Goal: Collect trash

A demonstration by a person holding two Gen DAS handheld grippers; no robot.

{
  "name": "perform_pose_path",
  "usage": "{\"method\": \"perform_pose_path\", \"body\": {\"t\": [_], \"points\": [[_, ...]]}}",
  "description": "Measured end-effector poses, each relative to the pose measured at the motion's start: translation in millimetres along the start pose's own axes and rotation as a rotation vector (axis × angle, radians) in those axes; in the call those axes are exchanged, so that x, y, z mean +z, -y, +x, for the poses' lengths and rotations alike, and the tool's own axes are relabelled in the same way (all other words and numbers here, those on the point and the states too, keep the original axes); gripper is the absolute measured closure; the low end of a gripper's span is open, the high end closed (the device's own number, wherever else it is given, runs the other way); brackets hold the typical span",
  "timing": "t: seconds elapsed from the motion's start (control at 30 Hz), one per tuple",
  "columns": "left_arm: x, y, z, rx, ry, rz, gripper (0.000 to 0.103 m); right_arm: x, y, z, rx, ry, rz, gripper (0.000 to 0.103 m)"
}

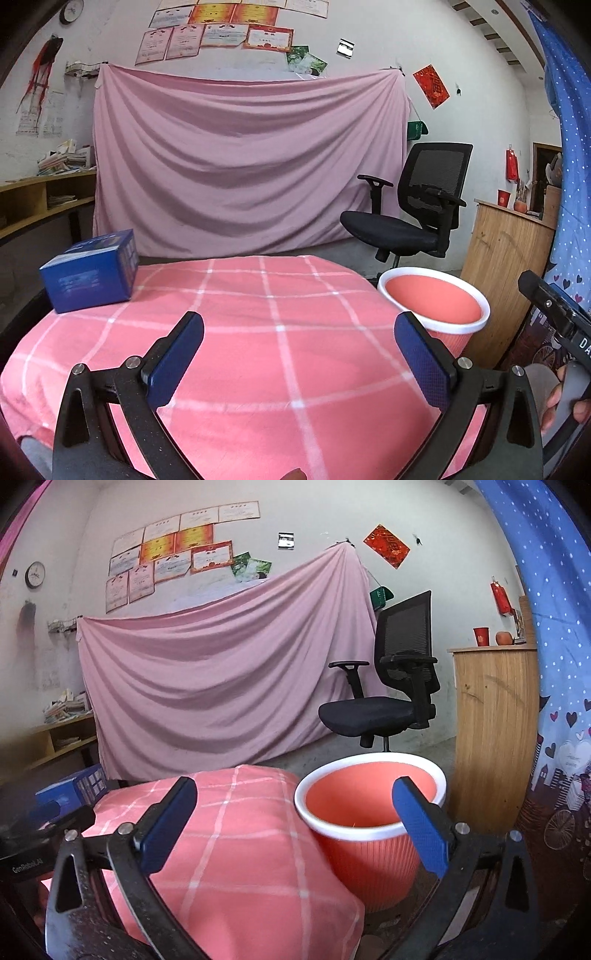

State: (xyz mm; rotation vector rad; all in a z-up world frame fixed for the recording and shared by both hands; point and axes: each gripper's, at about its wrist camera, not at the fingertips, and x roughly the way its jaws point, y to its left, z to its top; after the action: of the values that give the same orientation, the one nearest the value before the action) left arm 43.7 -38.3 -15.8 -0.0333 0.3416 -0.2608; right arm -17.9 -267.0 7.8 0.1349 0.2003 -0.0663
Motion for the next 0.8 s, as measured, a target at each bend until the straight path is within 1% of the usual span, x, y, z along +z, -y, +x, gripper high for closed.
{"method": "perform_pose_path", "body": {"t": [0.27, 0.53, 0.8], "points": [[-14.9, -19.4, -27.3, 0.054, 0.008, -0.014, 0.002, -7.1, -24.9, -27.6, -0.013, 0.016, -0.035, 0.0], [-20.7, -28.4, -40.0, 0.098, 0.023, -0.039, 0.002, -21.2, -35.1, -18.4, -0.028, -0.071, -0.063, 0.0], [-23.9, -26.2, -39.2, 0.113, 0.026, -0.029, 0.002, -32.6, -41.9, -8.7, -0.033, -0.12, -0.1, 0.0]]}}
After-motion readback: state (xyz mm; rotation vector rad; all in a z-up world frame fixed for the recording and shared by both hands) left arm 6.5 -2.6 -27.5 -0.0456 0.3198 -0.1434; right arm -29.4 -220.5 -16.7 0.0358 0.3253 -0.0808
